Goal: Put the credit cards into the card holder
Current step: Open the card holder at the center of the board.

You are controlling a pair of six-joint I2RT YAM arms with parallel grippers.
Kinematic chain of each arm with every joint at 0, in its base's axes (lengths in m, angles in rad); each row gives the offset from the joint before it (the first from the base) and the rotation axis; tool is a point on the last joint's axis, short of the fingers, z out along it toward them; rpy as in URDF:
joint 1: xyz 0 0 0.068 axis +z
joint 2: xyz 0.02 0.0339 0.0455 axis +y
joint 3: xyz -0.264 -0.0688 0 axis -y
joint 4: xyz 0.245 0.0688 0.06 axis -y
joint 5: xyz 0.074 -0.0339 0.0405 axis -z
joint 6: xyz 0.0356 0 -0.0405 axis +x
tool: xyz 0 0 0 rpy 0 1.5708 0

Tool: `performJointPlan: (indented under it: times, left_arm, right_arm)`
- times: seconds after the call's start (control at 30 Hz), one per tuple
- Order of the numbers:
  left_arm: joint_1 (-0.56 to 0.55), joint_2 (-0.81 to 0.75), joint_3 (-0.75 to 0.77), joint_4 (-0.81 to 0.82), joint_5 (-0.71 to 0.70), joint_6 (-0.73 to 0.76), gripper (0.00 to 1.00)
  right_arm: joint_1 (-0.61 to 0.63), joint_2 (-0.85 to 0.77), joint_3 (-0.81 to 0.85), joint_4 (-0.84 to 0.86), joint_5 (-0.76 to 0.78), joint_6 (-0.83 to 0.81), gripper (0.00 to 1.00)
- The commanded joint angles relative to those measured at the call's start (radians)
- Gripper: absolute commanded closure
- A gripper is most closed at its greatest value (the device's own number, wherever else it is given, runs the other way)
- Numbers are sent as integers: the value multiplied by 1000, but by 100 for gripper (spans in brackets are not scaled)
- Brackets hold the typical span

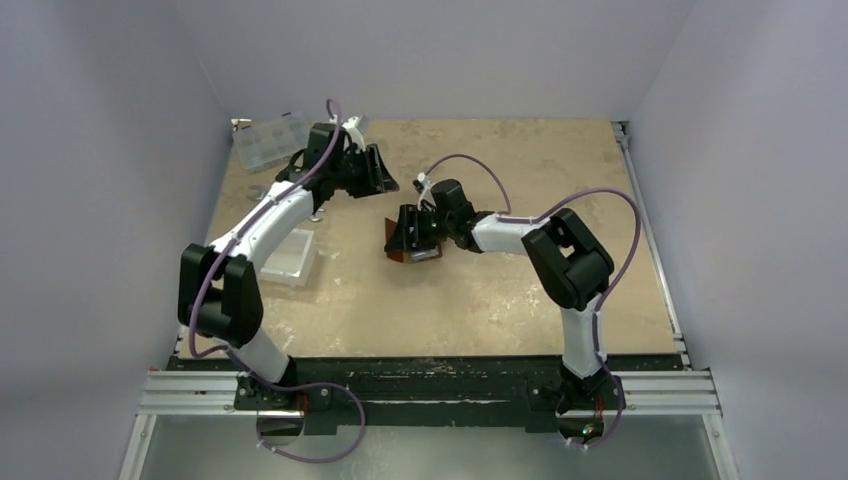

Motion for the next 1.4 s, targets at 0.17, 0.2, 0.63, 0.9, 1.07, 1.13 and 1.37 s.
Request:
performJointPlan:
  times: [0.17,0.2,0.63,0.9,1.07,1.13,1.37]
  left_arm:
    - [-25,198,-85,119,180,-66,77]
    - [-26,210,-99,118,175,-66,82]
    - [-25,237,-227,83,93,7,92]
    - [-25,245,-252,75,78,9,96]
    - [-25,254,-248,75,76,6,97]
    - [-25,255,-247,74,76,6,97]
    - [-25,248,-258,81,71,1,98]
  right_arm:
    - [-8,-47,-5,-14,16,-27,41]
    - [-8,-63,-13,-18,27,-30,42]
    - [-102,-181,-49,-179,133,-126,36]
    - [-119,-160,-58,-202,139,-143,37]
    - [-117,-137,-59,-169,103,-120,36]
    - [-114,-120,-58,-152,82,-106,36]
    - [-106,-119,-40,-208,173,-139,32]
